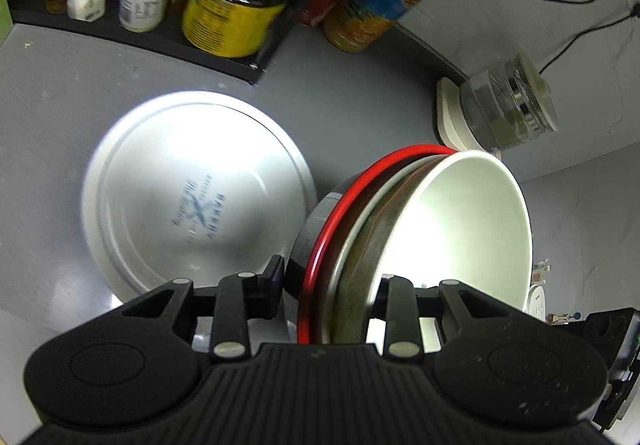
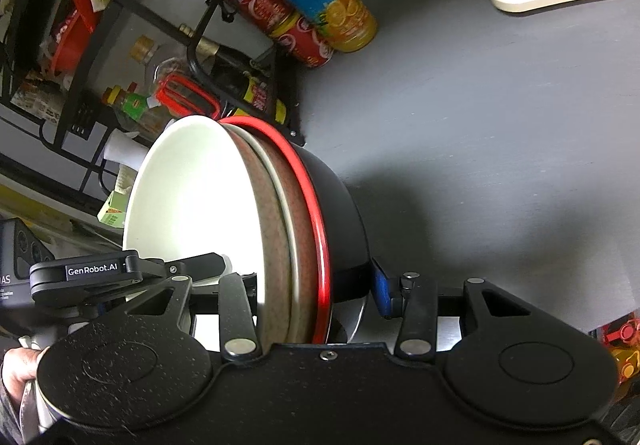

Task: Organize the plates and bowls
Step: 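Carry the bowl stack with the right tool onto the plate stack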

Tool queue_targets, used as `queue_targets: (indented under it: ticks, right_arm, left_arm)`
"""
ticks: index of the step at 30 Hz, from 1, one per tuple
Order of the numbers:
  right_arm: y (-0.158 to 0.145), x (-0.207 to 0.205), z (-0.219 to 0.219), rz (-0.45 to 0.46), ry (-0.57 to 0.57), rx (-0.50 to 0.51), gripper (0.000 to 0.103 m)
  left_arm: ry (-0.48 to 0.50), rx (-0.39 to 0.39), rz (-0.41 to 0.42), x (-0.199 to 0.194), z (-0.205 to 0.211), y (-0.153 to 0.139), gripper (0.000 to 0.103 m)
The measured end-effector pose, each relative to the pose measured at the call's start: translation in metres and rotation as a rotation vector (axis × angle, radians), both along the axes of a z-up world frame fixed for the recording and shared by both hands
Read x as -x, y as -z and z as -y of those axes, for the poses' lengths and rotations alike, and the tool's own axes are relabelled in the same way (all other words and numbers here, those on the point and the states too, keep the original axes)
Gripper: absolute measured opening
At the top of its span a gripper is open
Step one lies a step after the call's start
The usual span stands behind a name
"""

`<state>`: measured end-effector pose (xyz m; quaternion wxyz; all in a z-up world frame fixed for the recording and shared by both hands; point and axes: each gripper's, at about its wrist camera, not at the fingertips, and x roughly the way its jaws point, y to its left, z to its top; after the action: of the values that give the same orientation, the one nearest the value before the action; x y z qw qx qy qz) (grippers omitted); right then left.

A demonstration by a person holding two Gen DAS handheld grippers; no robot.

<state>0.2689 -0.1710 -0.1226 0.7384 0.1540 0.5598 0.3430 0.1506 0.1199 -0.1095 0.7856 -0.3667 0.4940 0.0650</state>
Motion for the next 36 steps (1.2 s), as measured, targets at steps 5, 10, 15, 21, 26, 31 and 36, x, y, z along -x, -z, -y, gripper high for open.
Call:
queue_targets:
  ticks: [5, 10, 15, 21, 26, 31, 36]
  right_arm:
    - [0.0, 0.001, -0.024, -0.009, 0.004, 0.012, 0.043]
    - [0.003, 0.001, -0.05, -0.026, 0.016, 0.03, 0.043]
    - [0.012, -0.001, -0.069, -0.046, 0.033, 0.041, 0.043]
    - [0.02, 0.0, -0.085, -0.065, 0.064, 0.06, 0.043]
    - [0.028, 0.001, -0.093, -0.084, 0.089, 0.072, 0.043]
    - [0.032, 0.005, -0.099, -0.091, 0.106, 0.089, 0.043]
    - [0.036, 0.008, -0.103, -0.105, 0.113, 0.104, 0.043]
  left_arm:
    - [-0.005, 0.007, -0.004, 0.004, -0.025, 0.004, 0.032]
    - [-0.008, 0.017, -0.02, 0.008, -0.048, 0.014, 0.032]
    - [-0.001, 0.021, -0.039, 0.008, -0.068, 0.025, 0.032]
    - [0.019, 0.025, -0.061, 0.006, -0.088, 0.037, 0.032]
    - [0.037, 0.032, -0.07, 0.002, -0.1, 0.045, 0.032]
    - [0.062, 0.037, -0.082, -0.004, -0.11, 0.052, 0.032]
    - [0.083, 0.044, -0.094, -0.007, -0.116, 0.058, 0.032]
